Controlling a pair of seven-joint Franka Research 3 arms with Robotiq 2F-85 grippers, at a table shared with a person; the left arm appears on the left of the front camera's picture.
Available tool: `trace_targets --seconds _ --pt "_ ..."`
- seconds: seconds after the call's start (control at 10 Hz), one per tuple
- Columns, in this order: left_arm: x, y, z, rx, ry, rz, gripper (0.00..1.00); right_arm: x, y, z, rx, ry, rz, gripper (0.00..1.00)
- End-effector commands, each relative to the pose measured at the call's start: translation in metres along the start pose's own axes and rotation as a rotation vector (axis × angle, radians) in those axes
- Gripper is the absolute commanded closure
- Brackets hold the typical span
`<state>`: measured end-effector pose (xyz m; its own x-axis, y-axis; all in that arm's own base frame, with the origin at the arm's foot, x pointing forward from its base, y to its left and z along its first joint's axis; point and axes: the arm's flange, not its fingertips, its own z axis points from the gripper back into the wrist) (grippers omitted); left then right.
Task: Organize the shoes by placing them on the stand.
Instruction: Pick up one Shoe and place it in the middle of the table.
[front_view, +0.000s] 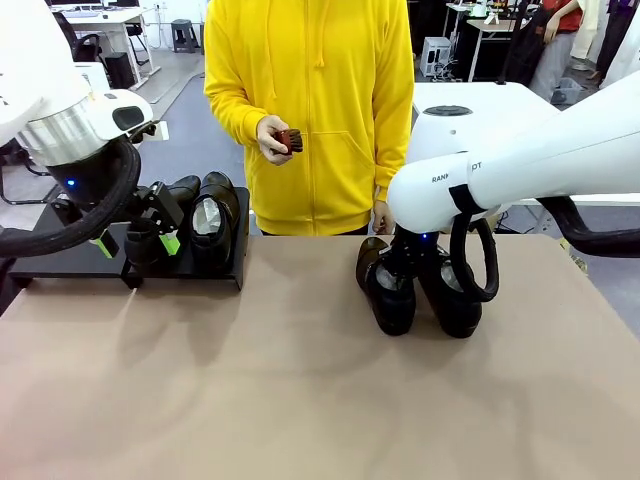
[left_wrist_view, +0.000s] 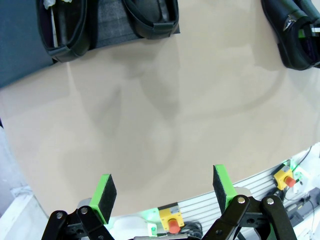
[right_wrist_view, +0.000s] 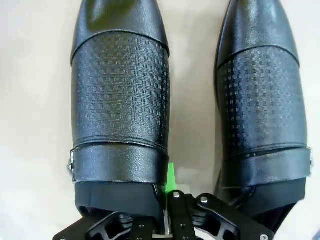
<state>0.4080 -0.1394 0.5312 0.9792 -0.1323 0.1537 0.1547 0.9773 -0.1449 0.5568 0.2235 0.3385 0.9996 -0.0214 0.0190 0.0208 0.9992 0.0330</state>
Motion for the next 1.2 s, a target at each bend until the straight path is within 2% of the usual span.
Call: trace_targets --seconds 0.0,0.2,0.3,0.5,0.6,0.9,1.0,1.1 --pt "0.0 0.0 0.0 0.007 -0.009 0.015 0.0 -0.028 0.002 0.036 0.077 0.018 -0.043 1.0" --pt "0.0 0.0 0.0 0.007 -0.009 0.015 0.0 -0.084 0.011 0.078 0.15 -0.048 -0.07 1.0" --pt "0.0 0.0 0.0 0.007 -0.009 0.015 0.0 -0.107 0.021 0.083 0.179 -0.043 -0.036 1.0" --pt "0.0 0.0 0.0 0.007 -0.009 0.015 0.0 -0.142 0.05 0.071 0.162 0.107 0.054 1.0" --pt "0.0 0.0 0.0 0.007 -0.009 0.015 0.0 -0.105 0.031 0.086 0.155 -0.012 -0.027 1.0" --pt "0.0 0.0 0.0 0.007 -0.009 0.015 0.0 -0.105 0.031 0.086 0.155 -0.012 -0.027 1.0" --pt "0.0 0.0 0.0 0.007 -0.009 0.015 0.0 -0.119 0.033 0.079 0.154 0.024 -0.024 1.0" --pt "0.0 0.0 0.0 0.007 -0.009 0.015 0.0 -0.129 0.051 0.07 0.18 0.022 -0.05 1.0"
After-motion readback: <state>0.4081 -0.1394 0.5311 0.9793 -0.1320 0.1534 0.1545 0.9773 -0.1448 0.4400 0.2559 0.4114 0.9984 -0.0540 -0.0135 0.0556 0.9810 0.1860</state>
